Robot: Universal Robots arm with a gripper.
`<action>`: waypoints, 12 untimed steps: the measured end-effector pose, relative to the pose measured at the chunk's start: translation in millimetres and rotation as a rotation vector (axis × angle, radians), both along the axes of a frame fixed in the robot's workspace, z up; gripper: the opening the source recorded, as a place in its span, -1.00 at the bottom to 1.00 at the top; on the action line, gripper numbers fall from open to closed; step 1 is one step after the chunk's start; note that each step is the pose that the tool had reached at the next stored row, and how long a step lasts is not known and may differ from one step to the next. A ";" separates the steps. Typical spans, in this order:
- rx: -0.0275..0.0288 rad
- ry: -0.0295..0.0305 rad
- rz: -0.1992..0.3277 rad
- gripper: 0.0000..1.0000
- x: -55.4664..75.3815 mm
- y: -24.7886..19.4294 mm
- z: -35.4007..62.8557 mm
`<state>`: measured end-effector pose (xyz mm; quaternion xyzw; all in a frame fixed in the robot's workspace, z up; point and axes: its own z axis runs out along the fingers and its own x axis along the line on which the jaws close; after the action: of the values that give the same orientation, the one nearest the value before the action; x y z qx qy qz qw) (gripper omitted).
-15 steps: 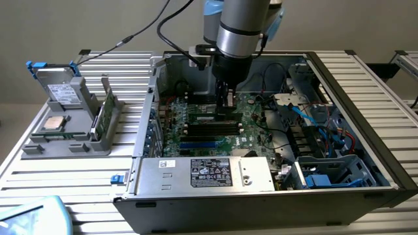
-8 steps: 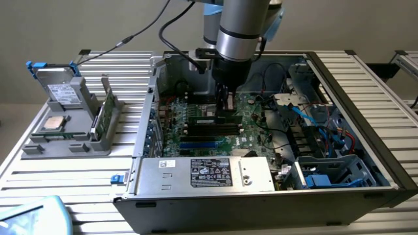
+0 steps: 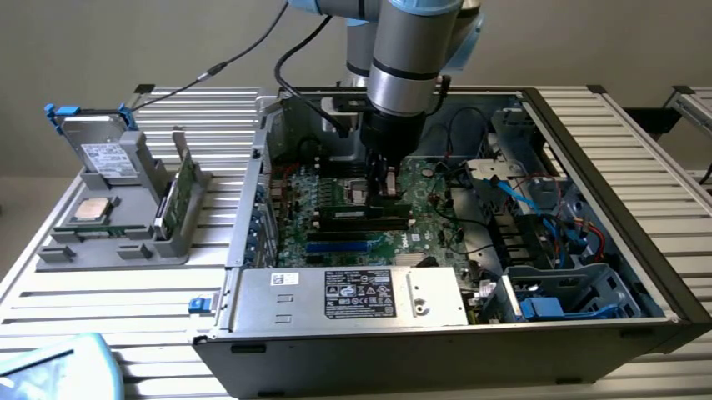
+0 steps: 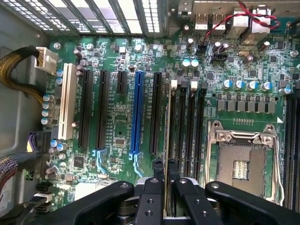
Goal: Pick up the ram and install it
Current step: 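Insert the ram into the slot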
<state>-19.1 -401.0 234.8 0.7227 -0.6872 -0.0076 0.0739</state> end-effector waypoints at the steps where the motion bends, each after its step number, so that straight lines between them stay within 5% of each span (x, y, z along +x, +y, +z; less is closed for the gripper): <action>1: 0.0001 0.0000 0.000 -0.73 0.0 0.0 -1.8; 12: 0.0001 0.0035 0.000 -0.73 0.1 0.8 -8.7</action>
<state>-19.0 -400.2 226.0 0.7227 -0.6870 -0.0089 0.0751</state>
